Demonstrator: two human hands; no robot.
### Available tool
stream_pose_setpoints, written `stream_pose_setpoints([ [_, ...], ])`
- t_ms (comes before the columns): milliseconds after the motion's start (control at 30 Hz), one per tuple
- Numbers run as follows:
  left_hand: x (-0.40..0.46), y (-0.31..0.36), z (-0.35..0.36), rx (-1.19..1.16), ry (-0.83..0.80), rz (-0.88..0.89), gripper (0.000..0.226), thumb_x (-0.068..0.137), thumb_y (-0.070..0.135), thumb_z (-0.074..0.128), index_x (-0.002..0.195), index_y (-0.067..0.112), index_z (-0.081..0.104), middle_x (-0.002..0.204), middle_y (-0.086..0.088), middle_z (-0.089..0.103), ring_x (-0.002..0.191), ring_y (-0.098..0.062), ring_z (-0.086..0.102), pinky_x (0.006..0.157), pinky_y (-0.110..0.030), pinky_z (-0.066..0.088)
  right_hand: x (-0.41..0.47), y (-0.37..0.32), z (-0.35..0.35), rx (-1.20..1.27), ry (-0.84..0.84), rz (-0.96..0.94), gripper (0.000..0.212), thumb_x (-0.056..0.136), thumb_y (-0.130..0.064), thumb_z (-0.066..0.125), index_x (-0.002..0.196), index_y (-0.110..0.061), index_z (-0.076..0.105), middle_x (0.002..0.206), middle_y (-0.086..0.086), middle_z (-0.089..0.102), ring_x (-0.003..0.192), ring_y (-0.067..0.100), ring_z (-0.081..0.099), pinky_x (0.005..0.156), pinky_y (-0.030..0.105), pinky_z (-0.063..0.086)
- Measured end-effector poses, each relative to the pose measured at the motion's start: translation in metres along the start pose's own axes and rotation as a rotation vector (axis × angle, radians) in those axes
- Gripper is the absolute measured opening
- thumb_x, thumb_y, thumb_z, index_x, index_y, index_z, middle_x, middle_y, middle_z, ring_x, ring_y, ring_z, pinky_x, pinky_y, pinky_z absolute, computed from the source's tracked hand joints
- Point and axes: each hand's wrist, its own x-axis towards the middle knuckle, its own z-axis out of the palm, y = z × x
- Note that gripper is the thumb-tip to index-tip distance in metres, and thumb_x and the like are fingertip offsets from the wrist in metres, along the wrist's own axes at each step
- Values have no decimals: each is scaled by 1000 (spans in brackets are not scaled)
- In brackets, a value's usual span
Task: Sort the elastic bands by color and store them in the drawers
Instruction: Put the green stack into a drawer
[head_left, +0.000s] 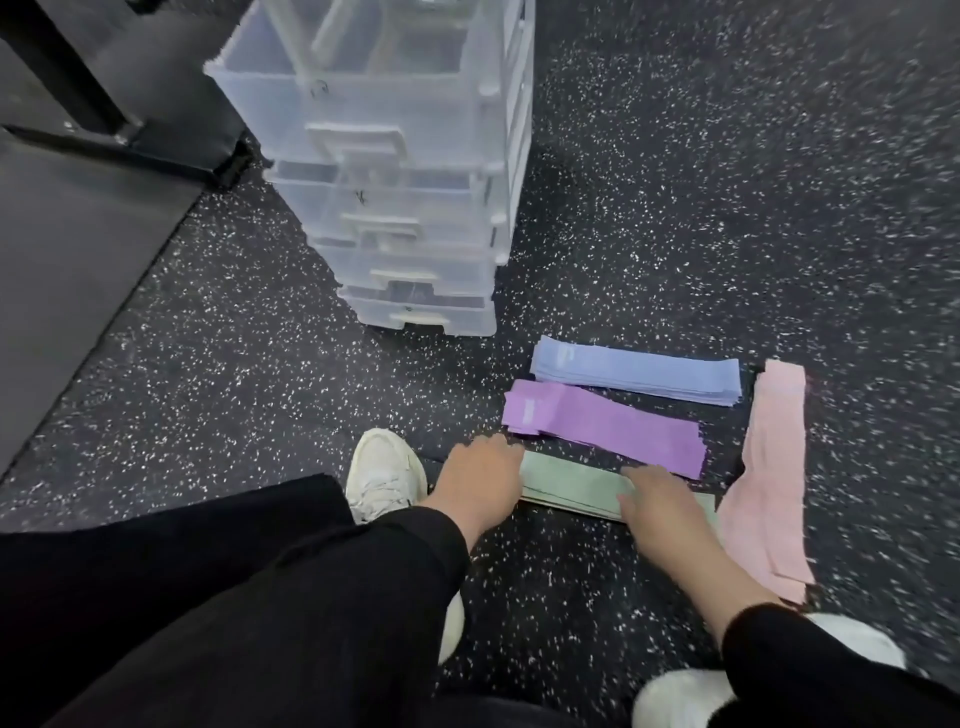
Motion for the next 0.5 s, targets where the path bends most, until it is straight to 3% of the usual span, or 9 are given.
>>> stream_pose_setpoints([
  [133, 19, 11, 5, 69, 123, 28, 22, 100, 22, 45, 116, 15, 59, 116, -7, 58, 107, -29, 55, 90, -45, 42, 9, 2, -2, -126, -20, -50, 41, 101, -31, 48, 140, -20, 51, 143, 3, 50, 129, 27, 48, 98, 38, 45],
  [333, 36, 14, 18, 159, -26, 164, 17, 99, 20, 49, 113, 17, 59, 114, -5, 60, 107, -29, 59, 90, -46, 41, 22, 3, 5, -204, -108, -45, 53, 97, -38, 55, 148, -27, 42, 148, -3, 45, 134, 23, 46, 109, 45, 38],
  [500, 44, 20, 25, 160, -81, 175, 26, 102, 33, 51, 122, 18, 57, 115, -5, 59, 110, -28, 56, 108, -56, 31, 30, -2, 3, -332, -88, -49, 56, 92, -40, 64, 143, -29, 43, 136, -2, 48, 128, 25, 48, 103, 48, 37],
])
